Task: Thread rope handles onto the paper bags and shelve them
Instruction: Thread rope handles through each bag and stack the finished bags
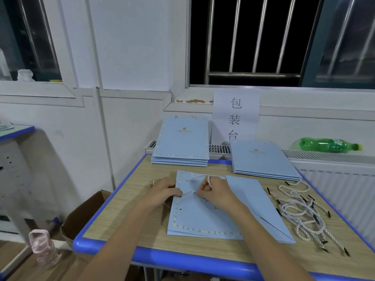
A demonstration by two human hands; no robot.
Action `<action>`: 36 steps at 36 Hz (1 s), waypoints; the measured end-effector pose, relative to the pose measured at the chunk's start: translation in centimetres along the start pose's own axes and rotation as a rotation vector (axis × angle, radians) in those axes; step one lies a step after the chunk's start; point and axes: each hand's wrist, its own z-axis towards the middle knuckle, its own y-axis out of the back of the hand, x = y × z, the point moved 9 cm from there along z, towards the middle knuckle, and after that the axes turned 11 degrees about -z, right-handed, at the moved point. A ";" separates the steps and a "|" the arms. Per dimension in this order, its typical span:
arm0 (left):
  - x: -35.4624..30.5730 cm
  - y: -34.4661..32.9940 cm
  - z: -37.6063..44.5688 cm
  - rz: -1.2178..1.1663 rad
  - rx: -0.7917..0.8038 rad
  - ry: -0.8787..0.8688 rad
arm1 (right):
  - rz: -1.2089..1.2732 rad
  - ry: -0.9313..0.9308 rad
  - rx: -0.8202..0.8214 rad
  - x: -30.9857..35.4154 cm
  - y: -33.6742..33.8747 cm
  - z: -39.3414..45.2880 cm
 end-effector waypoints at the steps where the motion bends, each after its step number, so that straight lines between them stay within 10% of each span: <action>1: 0.2 0.1 0.1 0.003 0.002 -0.003 | -0.017 0.012 -0.019 0.0 0.1 0.1; 11: 0.3 0.3 0.0 0.195 -0.032 -0.073 | -0.556 -0.088 -0.292 -0.1 2.7 -0.6; 15: -0.1 0.7 0.5 0.248 -0.118 -0.155 | -0.644 0.308 -0.399 4.3 1.1 -1.2; 21: -0.3 1.0 0.5 0.412 -0.211 -0.192 | -0.428 0.447 -0.149 5.5 -3.1 -0.4; 36: 1.1 -0.8 -1.0 0.151 0.117 -0.070 | -0.145 0.227 -0.195 2.3 -1.4 0.5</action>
